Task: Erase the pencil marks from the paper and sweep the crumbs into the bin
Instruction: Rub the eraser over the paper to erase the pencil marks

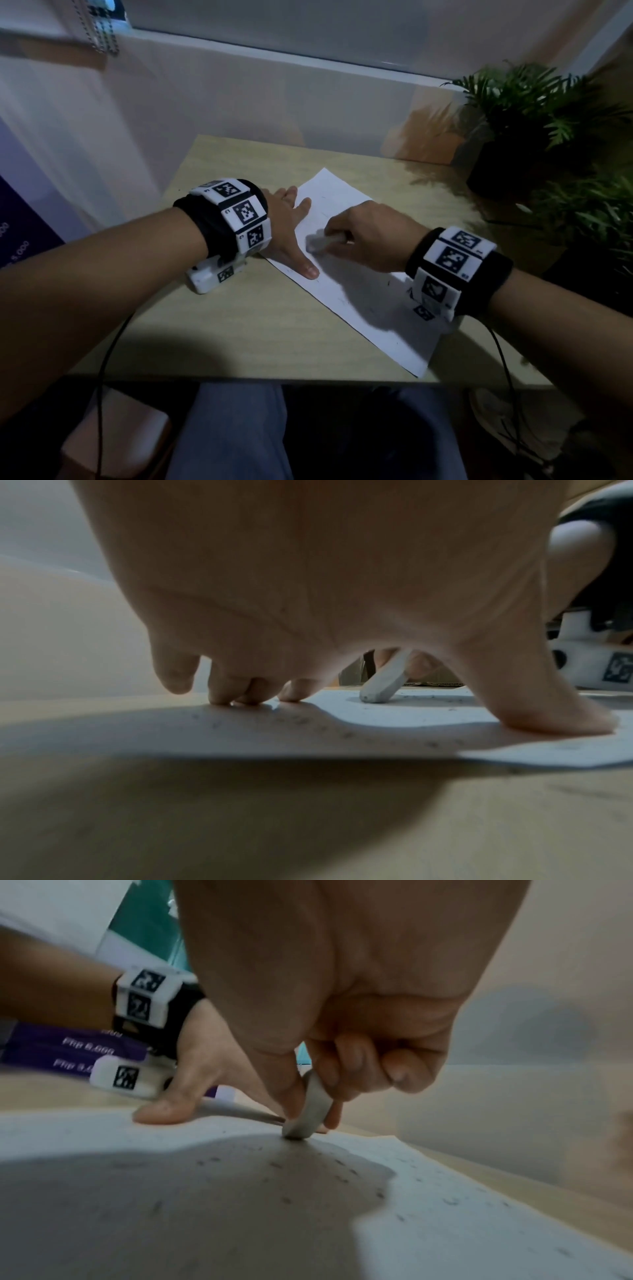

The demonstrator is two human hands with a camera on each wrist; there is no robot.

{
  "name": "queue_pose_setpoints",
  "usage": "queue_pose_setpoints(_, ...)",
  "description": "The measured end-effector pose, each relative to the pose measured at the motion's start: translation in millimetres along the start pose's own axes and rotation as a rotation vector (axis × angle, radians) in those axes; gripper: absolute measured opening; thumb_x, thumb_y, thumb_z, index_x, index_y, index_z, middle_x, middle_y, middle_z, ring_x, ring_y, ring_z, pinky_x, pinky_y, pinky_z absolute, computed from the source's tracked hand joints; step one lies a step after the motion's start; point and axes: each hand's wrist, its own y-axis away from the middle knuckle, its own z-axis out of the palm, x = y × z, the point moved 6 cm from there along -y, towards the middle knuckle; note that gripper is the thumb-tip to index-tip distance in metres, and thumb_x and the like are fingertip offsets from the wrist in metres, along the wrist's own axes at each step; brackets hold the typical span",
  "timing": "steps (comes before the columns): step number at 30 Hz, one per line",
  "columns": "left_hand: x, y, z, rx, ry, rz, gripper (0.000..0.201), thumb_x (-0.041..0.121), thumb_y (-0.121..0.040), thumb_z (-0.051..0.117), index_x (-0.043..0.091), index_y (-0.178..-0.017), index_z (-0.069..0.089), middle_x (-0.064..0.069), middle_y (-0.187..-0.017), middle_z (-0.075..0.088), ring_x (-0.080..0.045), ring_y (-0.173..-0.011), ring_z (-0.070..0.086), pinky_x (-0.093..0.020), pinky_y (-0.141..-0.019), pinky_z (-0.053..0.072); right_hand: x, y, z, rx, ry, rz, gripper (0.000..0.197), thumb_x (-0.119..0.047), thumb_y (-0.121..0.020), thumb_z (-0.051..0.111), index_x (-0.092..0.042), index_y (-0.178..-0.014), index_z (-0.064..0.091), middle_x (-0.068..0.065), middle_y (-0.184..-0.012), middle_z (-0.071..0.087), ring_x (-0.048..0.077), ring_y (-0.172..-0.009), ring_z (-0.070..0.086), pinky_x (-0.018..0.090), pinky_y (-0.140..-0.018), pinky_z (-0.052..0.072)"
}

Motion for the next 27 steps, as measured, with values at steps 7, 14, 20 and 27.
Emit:
queue_pose_setpoints(7, -0.8, 2.0, -1.3, -0.016, 0.000, -0.003, 0.158, 0.109, -0.041, 0.038, 0.021, -0.156, -0.026, -0.011, -0.165, -0.027, -0.027, -0.156, -0.012, -0.051, -0.126, 0.004, -1.4, 0.5, 1.3, 0.086, 0.117, 0.060, 0.040, -0.052, -0.096, 0.045, -0.019, -0.080, 0.058, -0.001, -0.073, 0.055, 0.025, -0.072, 0.055, 0.030, -0.053, 0.033)
queue_pose_setpoints(14, 0.9, 0.8, -1.2, -0.005, -0.001, -0.003, 0.153, 0.106, -0.050, 0.044, 0.019, -0.157, -0.024, -0.013, -0.165, -0.025, -0.028, -0.156, -0.012, -0.052, -0.126, 0.005, 31.5, -16.7, -1.2, 0.015, -0.056, 0.166, 0.047, -0.069, -0.089, 0.052, -0.024, -0.089, 0.067, 0.000, -0.090, 0.069, 0.020, -0.080, 0.061, 0.033, -0.069, 0.047)
queue_pose_setpoints(20, 0.7, 6.2, -5.6, -0.007, -0.001, 0.007, 0.135, 0.097, -0.069, 0.044, 0.018, -0.158, -0.021, -0.012, -0.166, -0.023, -0.028, -0.156, -0.011, -0.052, -0.126, 0.005, 4.8, -15.3, 6.4, -0.027, -0.231, 0.075, 0.039, -0.054, -0.089, 0.062, -0.020, -0.109, 0.064, -0.005, -0.091, 0.060, 0.017, -0.085, 0.056, 0.029, -0.072, 0.039)
queue_pose_setpoints(27, -11.0, 7.6, -6.8, 0.017, 0.037, 0.003, 0.138, 0.092, -0.069, 0.055, 0.018, -0.159, -0.019, 0.000, -0.169, -0.017, -0.019, -0.156, -0.011, -0.049, -0.126, -0.001, 18.9, -24.5, -4.2, 0.057, -0.119, 0.181, 0.039, -0.058, -0.089, 0.056, -0.020, -0.093, 0.063, -0.002, -0.090, 0.064, 0.022, -0.083, 0.060, 0.036, -0.072, 0.050)
